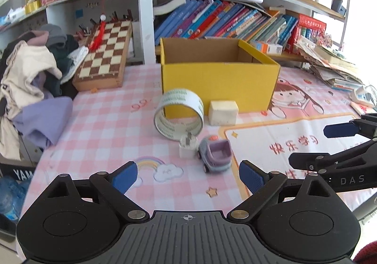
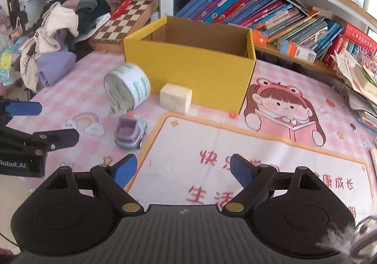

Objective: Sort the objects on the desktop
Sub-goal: 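Move the right tool toward the purple toy car while the left tool approaches the small white plug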

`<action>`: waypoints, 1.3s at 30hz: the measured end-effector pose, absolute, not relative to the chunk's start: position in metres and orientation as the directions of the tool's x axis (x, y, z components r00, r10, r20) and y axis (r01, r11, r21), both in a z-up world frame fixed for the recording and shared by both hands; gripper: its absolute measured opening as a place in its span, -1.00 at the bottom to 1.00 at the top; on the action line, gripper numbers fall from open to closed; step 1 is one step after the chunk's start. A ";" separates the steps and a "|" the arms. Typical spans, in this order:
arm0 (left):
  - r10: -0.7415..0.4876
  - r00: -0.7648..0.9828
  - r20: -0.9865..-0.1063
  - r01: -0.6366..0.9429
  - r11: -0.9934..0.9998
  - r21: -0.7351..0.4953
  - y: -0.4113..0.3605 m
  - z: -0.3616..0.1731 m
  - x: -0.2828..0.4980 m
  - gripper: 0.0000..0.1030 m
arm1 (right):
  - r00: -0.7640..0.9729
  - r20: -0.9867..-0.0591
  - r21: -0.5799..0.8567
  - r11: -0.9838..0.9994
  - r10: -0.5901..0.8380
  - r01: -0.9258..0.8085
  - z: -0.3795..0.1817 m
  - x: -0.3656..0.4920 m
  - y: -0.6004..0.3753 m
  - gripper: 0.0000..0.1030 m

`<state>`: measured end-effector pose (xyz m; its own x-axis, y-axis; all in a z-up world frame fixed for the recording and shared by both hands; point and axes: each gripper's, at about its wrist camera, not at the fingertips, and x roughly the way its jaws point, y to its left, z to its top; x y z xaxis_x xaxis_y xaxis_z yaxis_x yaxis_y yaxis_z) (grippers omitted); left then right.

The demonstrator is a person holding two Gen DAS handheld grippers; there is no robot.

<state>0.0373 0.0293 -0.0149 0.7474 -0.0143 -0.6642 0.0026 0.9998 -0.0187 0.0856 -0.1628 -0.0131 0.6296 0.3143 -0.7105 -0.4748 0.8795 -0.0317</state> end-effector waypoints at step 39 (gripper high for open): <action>0.017 0.713 -0.701 -0.086 0.994 -0.063 0.034 -0.029 0.053 0.84 | 0.571 -0.743 -0.017 0.843 0.349 -0.538 -0.023 0.112 -0.152 0.66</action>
